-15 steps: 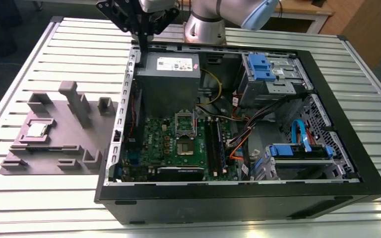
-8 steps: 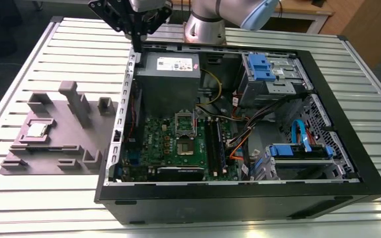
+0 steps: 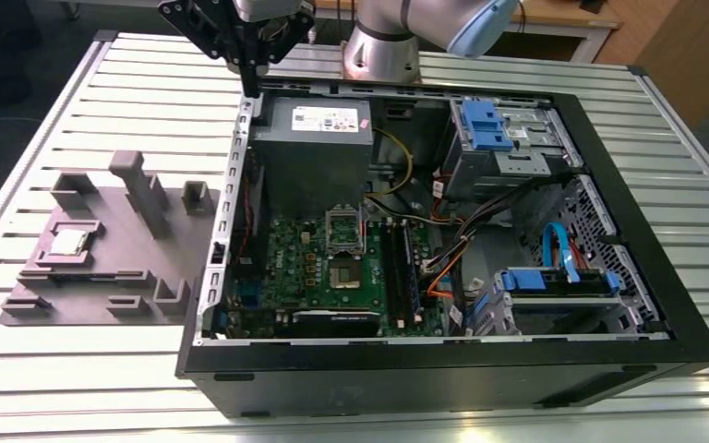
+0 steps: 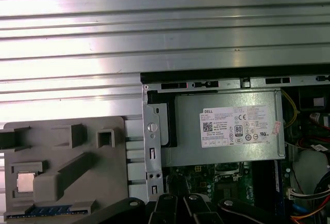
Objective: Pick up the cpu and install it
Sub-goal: 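Reach for the cpu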
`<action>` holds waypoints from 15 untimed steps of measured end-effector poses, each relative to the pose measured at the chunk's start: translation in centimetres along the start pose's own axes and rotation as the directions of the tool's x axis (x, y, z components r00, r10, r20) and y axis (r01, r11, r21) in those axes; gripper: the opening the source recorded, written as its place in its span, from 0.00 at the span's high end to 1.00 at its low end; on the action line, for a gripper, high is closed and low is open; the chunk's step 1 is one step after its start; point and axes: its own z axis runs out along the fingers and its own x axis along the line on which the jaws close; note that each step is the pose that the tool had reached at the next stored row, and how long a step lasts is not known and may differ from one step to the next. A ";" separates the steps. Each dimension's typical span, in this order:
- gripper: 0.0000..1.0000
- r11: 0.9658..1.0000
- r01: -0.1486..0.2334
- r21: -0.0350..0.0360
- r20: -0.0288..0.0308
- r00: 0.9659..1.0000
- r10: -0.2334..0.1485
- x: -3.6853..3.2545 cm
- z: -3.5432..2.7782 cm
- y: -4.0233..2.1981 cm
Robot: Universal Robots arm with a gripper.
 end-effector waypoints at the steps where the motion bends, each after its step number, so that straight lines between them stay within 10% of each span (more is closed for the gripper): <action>1: 0.90 1.000 0.000 0.000 0.000 1.000 0.000 0.00 0.00 0.00; 15: 0.90 1.000 0.000 0.000 0.000 1.000 0.000 1.28 0.02 -0.10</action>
